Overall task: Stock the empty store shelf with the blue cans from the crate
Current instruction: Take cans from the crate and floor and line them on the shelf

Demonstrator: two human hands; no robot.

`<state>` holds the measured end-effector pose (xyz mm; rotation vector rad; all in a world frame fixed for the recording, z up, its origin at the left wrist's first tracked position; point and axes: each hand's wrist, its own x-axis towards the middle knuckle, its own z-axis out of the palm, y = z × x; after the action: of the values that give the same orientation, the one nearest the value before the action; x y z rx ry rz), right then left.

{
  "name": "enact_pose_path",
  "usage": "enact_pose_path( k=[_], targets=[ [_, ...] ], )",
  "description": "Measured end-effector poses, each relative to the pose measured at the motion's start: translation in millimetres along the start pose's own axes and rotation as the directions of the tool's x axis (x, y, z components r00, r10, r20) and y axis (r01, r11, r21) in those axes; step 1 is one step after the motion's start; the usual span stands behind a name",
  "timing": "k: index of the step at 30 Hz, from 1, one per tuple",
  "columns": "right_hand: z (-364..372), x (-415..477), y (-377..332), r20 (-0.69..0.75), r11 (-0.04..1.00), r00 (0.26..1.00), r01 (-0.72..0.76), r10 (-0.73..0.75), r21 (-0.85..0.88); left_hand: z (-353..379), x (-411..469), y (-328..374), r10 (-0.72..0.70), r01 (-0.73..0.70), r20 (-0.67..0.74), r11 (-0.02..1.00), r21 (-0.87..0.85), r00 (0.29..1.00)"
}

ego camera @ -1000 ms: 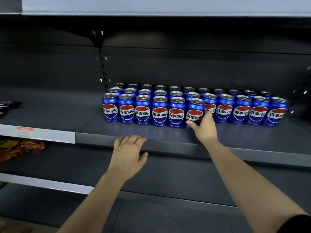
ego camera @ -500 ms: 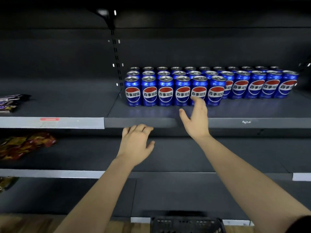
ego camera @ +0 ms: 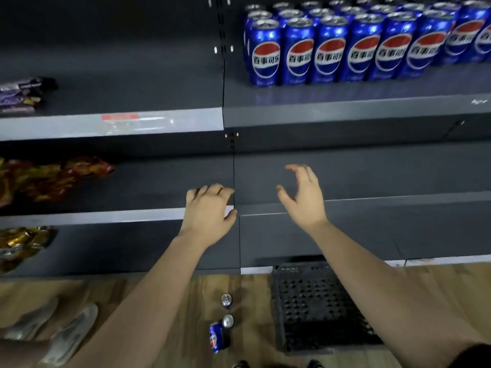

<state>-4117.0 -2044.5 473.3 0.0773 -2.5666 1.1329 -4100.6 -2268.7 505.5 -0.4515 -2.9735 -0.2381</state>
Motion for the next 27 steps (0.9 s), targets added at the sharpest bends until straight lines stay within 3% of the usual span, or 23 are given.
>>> enact_pose_path(
  k=[3,9,22,27],
  targets=[
    [32.5,-23.5,14.0,0.206,0.994,0.973,-0.09,0.101,-0.065,26.1,-19.6,-16.8,-0.029,0.029,0.044,1.0,-0.006,0.999],
    [103.2,-79.0,61.5,0.51,0.964,0.82,-0.179,0.258,-0.199,101.8,-65.6,-40.7,-0.117,0.117,0.141,0.993,0.009,0.983],
    [333.5,-237.7,240.4,0.712,0.963,0.652,-0.122,0.262,-0.242,381.4,-182.1,-100.5,-0.289,0.305,0.301,0.953,-0.004,0.909],
    [415.4,-281.7,302.3,0.759,0.961,0.595,-0.104,0.266,-0.255,487.6,-215.5,-131.3,-0.314,0.332,0.263,0.943,-0.025,0.912]
  ],
)
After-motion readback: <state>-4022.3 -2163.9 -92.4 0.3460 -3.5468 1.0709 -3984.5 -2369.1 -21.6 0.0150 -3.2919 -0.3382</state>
